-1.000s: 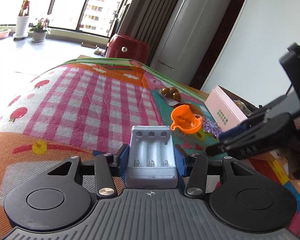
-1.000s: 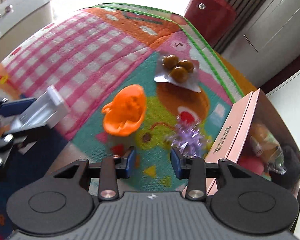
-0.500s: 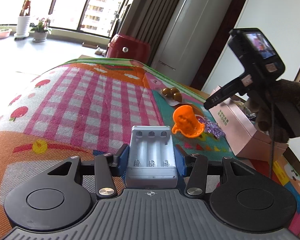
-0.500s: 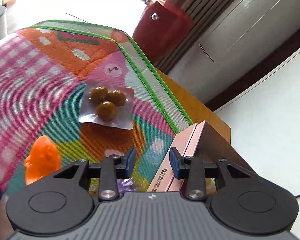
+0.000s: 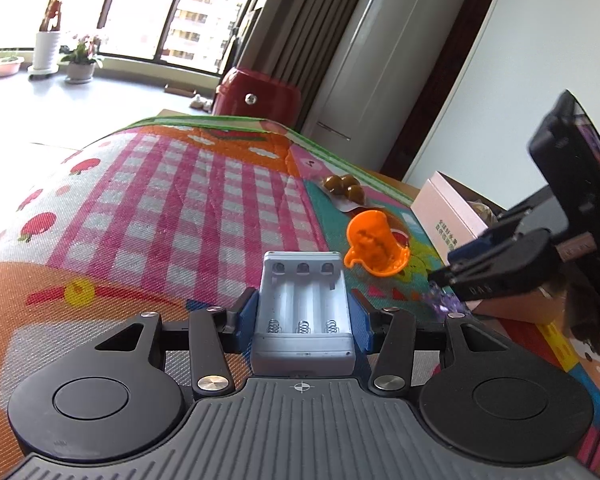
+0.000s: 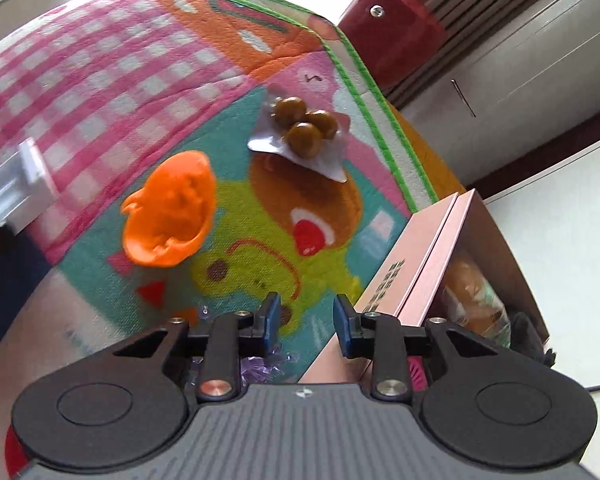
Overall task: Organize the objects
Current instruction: 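Move the right gripper down toward the purple sparkly star toy, then close the right gripper on the purple star toy and lift it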
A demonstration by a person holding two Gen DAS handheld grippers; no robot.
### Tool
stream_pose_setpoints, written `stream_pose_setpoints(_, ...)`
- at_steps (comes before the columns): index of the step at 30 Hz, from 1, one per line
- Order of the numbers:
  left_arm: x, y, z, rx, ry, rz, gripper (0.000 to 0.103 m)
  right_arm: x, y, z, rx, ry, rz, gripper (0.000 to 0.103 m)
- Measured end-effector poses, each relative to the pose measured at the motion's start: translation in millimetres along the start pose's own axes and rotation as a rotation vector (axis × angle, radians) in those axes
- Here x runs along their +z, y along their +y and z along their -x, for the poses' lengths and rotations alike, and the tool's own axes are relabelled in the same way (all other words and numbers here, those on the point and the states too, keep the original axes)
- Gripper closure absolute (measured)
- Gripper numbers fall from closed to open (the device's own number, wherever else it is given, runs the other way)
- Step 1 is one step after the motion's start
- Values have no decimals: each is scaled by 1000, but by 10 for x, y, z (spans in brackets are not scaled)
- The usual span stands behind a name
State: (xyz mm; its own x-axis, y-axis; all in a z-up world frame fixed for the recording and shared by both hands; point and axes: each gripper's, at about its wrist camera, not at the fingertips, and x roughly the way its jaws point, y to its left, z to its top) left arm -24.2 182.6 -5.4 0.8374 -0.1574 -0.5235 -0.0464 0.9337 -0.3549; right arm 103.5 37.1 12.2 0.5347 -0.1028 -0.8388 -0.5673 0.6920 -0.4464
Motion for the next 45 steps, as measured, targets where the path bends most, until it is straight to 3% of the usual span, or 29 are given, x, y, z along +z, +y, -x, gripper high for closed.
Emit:
stream_pose_setpoints(5, 2, -36, 1, 11, 2, -15, 50, -380, 125, 264, 66, -44, 3, 77)
stream_pose_setpoints(9, 0, -45, -3, 17, 3, -20, 50, -652, 74, 458, 157, -82, -73, 73)
stream_pose_setpoints(10, 0, -45, -3, 17, 2, -20, 50, -756, 42, 535, 173, -108, -106, 63)
stream_pose_setpoints(11, 0, -45, -4, 16, 3, -19, 50, -848, -2, 586, 181, -138, -143, 41)
stream_pose_setpoints(13, 0, -47, -6, 17, 3, -20, 50, -1056, -59, 682, 190, -199, -218, 11)
stream_pose_setpoints(14, 0, -45, -5, 17, 3, -20, 50, -1149, -74, 692, 196, -222, -255, 4)
stream_pose_setpoints(19, -5, -53, -12, 23, 5, -27, 50, -1404, 11, 562, 294, -235, -378, 4)
stream_pose_setpoints(27, -20, -108, -10, 49, 8, -56, 50, -1485, 92, 499, 286, -265, -401, 2)
stream_pose_setpoints(30, -22, -122, -12, 56, 9, -64, 50, -1536, 74, 501, 253, -281, -406, 2)
stream_pose_setpoints(35, -26, -149, -20, 70, 10, -81, 50, -1655, -25, 492, 85, -316, -438, 2)
stream_pose_setpoints(41, -32, -167, -19, 81, 11, -95, 50, -1641, -46, 478, 335, -336, -515, 0)
stream_pose_setpoints(45, -37, -172, -19, 84, 12, -99, 50, -1444, 178, 429, 272, -356, -462, 0)
